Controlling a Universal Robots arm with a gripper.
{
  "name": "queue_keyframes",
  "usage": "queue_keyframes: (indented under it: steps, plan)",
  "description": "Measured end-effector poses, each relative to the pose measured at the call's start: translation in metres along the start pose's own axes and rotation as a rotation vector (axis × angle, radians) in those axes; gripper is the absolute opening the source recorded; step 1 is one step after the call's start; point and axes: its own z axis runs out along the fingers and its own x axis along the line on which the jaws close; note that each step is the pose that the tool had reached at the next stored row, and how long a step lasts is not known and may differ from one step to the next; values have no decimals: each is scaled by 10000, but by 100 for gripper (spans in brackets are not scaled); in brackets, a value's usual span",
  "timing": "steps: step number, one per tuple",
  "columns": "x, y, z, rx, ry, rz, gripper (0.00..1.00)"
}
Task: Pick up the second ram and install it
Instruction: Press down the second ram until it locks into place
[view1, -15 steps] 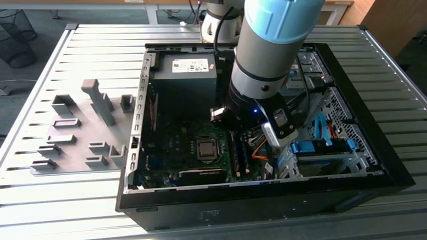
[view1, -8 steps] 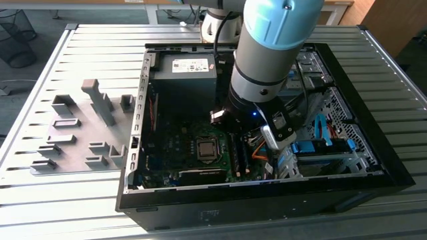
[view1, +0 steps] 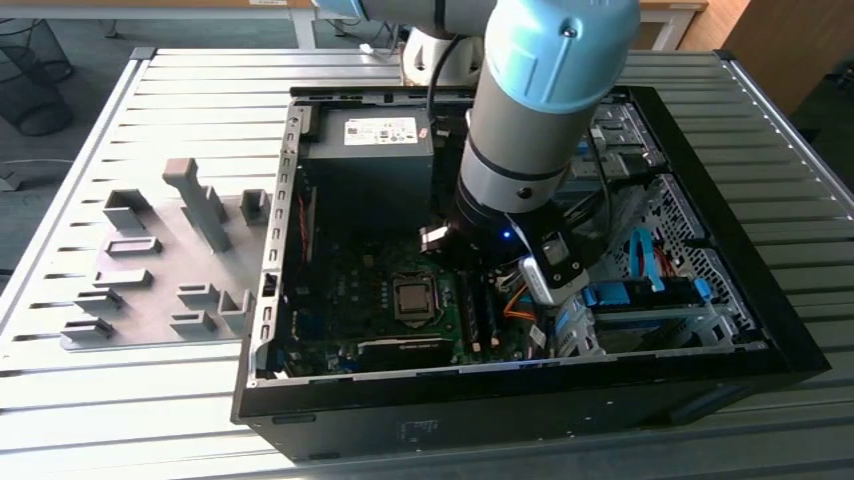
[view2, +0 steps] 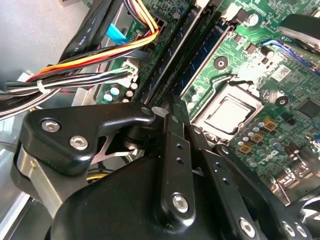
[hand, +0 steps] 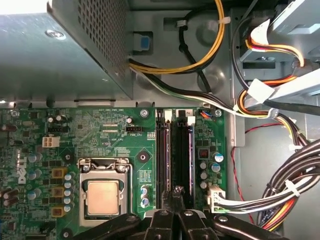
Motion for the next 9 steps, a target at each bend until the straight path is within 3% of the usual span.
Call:
queue_keyframes:
  steps: [5,7,9]
  plan:
    - [-1,0,30,-9,3,1,10]
    - [-2,7,-5,-46,-9,-2,10]
    - [2,10,-99,-20,0,0,10]
